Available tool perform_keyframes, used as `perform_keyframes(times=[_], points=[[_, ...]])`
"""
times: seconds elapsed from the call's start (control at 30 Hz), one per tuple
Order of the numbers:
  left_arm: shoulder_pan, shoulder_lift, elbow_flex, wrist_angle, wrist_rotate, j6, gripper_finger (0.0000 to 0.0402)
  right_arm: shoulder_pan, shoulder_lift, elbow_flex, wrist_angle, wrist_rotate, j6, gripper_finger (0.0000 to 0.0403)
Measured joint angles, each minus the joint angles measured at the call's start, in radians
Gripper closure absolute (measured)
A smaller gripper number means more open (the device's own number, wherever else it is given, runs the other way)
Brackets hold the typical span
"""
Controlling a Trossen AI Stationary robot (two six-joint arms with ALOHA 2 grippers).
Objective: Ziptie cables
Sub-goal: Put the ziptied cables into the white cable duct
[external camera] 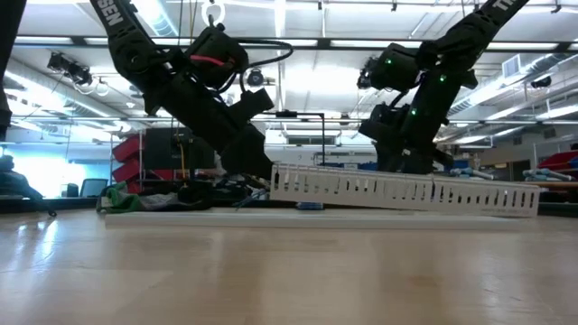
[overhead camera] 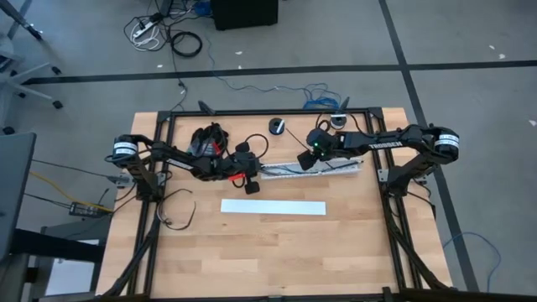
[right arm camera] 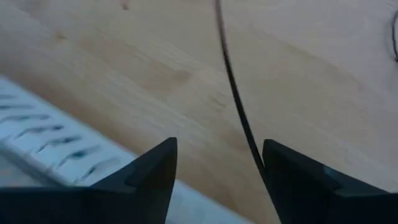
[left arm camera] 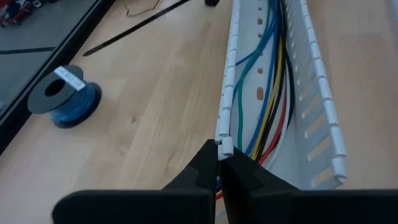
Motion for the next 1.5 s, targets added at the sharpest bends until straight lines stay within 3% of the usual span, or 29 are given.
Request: perform_keyframes(times=[0.2,0.63,0.97,1.5], points=[[0.001,0.0,-0.005,-0.049,-0.022,-0.002,0.0401,-0.02,-0.091,0.0,0.003,-0.053,-0.025,0.0168],[-0.014,-0.005,-0.056,-0.14,-0.017,-0.049,0.0402,-0.029,-0.355,0.0,-0.029,-0.059,-0.092,0.0172],[-0.107,-0.016,-0.051,-0.306,-0.046,-0.047,0.0401,-0.029,-0.404,0.0,-0.164,-0.059,-0.157,0.019],[-0.249,-0.302,-0.067,-0.877,-0.074,-0.201,0.0401,-0.016,-0.4,0.0,-0.165,-0.118,-0.35,0.0207]])
